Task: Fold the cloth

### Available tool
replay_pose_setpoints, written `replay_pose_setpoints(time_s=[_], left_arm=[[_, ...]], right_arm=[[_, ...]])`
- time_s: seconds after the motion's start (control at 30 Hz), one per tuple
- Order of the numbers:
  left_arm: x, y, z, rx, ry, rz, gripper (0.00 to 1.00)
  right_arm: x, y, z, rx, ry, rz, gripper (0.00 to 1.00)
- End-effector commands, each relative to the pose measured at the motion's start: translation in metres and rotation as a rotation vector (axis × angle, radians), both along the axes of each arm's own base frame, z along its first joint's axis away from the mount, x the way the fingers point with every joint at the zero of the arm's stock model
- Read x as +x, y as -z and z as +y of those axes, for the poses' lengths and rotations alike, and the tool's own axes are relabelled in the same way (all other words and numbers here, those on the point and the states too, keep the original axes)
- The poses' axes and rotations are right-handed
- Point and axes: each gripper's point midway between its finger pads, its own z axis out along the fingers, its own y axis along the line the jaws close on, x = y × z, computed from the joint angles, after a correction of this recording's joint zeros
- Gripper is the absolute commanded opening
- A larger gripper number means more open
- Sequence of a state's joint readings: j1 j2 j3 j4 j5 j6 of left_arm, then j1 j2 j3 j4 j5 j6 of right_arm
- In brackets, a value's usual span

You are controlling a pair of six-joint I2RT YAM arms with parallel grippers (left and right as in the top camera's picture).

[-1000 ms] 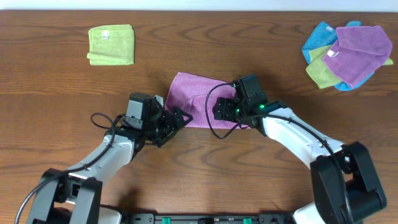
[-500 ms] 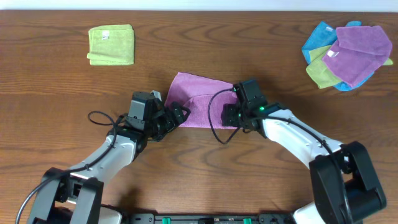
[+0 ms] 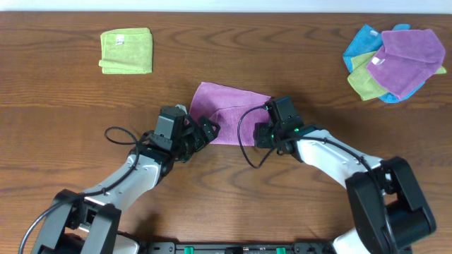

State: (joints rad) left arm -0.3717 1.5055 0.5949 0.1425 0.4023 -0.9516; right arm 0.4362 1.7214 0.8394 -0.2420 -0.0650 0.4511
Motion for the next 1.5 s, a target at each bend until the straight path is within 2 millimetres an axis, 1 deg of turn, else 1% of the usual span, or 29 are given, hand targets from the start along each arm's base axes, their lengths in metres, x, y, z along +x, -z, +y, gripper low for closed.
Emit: replay_pose_setpoints(time_s=[0.0, 0.13, 0.2, 0.33, 0.4, 0.57, 0.67, 0.77, 0.83, 1.0, 1.07, 1.13, 1.2, 1.27, 1.33, 1.47], left_arm=[[0.005, 0.006, 0.007, 0.040, -0.056, -0.006, 0.96], [0.017, 0.000, 0.012, 0.037, -0.123, -0.039, 0.96], [0.027, -0.005, 0.015, 0.032, -0.175, -0.070, 0.96], [0.044, -0.015, 0.026, 0.036, -0.284, -0.130, 0.95], [0.049, -0.016, 0.033, 0.033, -0.349, -0.133, 0.95], [0.060, -0.025, 0.043, -0.004, -0.472, -0.160, 0.95], [0.064, -0.028, 0.050, -0.013, -0.540, -0.166, 0.95], [0.066, -0.029, 0.053, -0.021, -0.566, -0.172, 0.95], [0.066, -0.029, 0.053, -0.033, -0.579, -0.164, 0.95], [0.068, -0.032, 0.050, -0.098, -0.616, -0.140, 0.95], [0.071, -0.037, 0.048, -0.127, -0.621, -0.149, 0.95], [0.077, -0.045, 0.049, -0.157, -0.632, -0.181, 0.95], [0.086, -0.058, 0.052, -0.202, -0.652, -0.224, 0.95], [0.092, -0.066, 0.057, -0.256, -0.701, -0.234, 0.95], [0.094, -0.067, 0.064, -0.308, -0.770, -0.215, 0.95], [0.097, -0.068, 0.073, -0.355, -0.839, -0.194, 0.95]], right_arm=[[-0.016, 0.027, -0.006, -0.041, -0.017, 0.073, 0.57], [-0.014, 0.027, -0.005, -0.038, -0.017, 0.067, 0.58], [-0.016, 0.027, -0.004, -0.033, -0.021, 0.075, 0.58], [-0.020, 0.027, 0.000, -0.015, -0.036, 0.091, 0.57], [-0.023, 0.028, 0.003, -0.014, -0.046, 0.098, 0.56], [-0.032, 0.028, 0.018, -0.015, -0.101, 0.098, 0.55], [-0.041, 0.029, 0.030, -0.019, -0.145, 0.101, 0.55], [-0.048, 0.029, 0.042, -0.020, -0.184, 0.098, 0.54], [-0.050, 0.029, 0.044, -0.034, -0.183, 0.093, 0.54], [-0.049, 0.031, 0.037, -0.077, -0.131, 0.084, 0.52], [-0.050, 0.033, 0.030, -0.113, -0.120, 0.091, 0.52], [-0.055, 0.036, 0.022, -0.145, -0.115, 0.111, 0.51], [-0.060, 0.039, 0.018, -0.160, -0.115, 0.128, 0.51], [-0.065, 0.042, 0.016, -0.166, -0.116, 0.138, 0.51], [-0.069, 0.045, 0.013, -0.170, -0.116, 0.144, 0.51], [-0.075, 0.051, 0.009, -0.175, -0.116, 0.152, 0.51]])
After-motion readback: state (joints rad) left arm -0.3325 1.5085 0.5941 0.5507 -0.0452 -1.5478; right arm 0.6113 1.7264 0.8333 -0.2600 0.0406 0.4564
